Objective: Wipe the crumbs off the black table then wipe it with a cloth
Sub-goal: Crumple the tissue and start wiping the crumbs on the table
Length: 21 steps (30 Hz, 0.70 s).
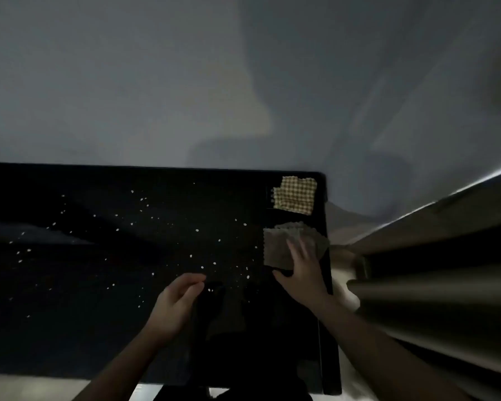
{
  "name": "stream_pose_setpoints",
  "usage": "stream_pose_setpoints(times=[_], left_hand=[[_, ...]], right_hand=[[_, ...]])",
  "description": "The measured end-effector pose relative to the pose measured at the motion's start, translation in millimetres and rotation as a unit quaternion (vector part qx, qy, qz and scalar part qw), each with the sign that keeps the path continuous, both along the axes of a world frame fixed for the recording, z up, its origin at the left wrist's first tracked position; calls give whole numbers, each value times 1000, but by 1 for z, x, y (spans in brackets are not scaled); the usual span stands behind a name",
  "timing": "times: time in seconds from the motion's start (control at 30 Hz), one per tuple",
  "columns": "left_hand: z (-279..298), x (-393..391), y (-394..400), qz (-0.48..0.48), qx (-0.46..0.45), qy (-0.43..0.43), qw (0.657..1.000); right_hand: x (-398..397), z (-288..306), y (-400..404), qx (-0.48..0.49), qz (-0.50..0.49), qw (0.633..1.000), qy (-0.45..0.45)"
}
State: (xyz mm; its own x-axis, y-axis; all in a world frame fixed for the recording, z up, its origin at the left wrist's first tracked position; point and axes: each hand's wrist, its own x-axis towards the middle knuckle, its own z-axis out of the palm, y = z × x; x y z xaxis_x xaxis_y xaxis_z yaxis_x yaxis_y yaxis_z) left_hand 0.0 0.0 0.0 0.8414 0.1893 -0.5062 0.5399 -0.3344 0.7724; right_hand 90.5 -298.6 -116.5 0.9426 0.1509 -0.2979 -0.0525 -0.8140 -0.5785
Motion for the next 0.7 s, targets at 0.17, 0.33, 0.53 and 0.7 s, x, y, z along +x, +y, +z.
stream_pose_setpoints(times=[0.17, 0.33, 0.53, 0.7], left_hand=[[2, -11, 5, 11, 15, 4, 1000], [8, -28, 15, 35, 19, -7, 999], [23, -48, 43, 39, 7, -15, 999], [55, -73, 84, 37, -23, -38, 998]], right_hand=[[31, -27, 1, -174, 76, 982, 21], [34, -45, -10, -176, 70, 979, -74], [40, 14, 8, -4, -19, 1000, -22], [-33, 93, 66, 127, -52, 990, 7]])
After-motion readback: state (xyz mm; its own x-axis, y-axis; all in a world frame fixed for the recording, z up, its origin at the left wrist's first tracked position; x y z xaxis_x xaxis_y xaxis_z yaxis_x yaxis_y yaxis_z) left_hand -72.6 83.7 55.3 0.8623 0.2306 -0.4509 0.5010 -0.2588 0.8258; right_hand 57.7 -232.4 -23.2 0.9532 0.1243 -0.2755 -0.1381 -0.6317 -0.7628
